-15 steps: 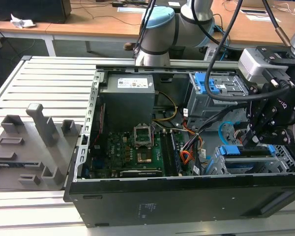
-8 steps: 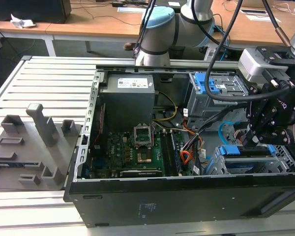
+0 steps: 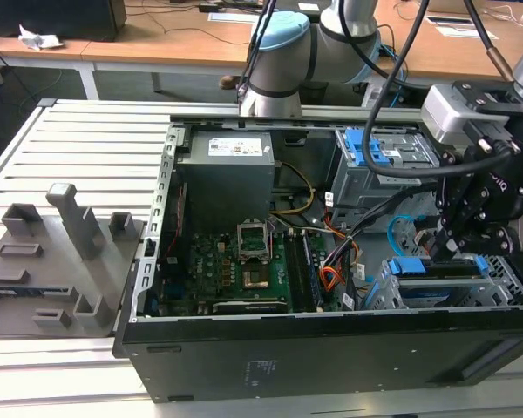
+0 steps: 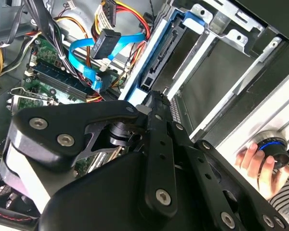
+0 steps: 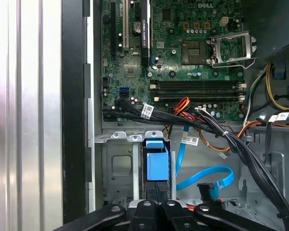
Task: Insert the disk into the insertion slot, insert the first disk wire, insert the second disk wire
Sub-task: 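Insert the first disk wire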
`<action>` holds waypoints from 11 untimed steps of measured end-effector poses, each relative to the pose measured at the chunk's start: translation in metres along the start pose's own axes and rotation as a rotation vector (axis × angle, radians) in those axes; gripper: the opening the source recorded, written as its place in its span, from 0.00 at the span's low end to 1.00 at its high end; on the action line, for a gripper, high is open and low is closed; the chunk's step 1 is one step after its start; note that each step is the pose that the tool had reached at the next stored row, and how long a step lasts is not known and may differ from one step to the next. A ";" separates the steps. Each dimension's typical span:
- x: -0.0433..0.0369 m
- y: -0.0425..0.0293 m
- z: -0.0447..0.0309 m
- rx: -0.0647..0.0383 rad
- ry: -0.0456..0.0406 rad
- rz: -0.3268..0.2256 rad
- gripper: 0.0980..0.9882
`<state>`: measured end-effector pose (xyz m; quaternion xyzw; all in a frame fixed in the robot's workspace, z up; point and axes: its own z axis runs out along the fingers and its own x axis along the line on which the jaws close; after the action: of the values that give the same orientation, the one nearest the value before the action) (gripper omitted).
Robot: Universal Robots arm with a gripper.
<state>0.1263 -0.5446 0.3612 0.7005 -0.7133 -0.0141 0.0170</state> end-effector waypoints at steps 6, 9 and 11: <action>-0.0136 0.0002 0.0000 0.000 0.0000 0.000 0.01; -0.0220 0.0004 -0.0001 0.000 0.0000 0.000 0.01; -0.0279 0.0005 -0.0001 0.000 0.0000 0.000 0.01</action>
<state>0.1263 -0.5167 0.3612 0.7005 -0.7133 -0.0141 0.0170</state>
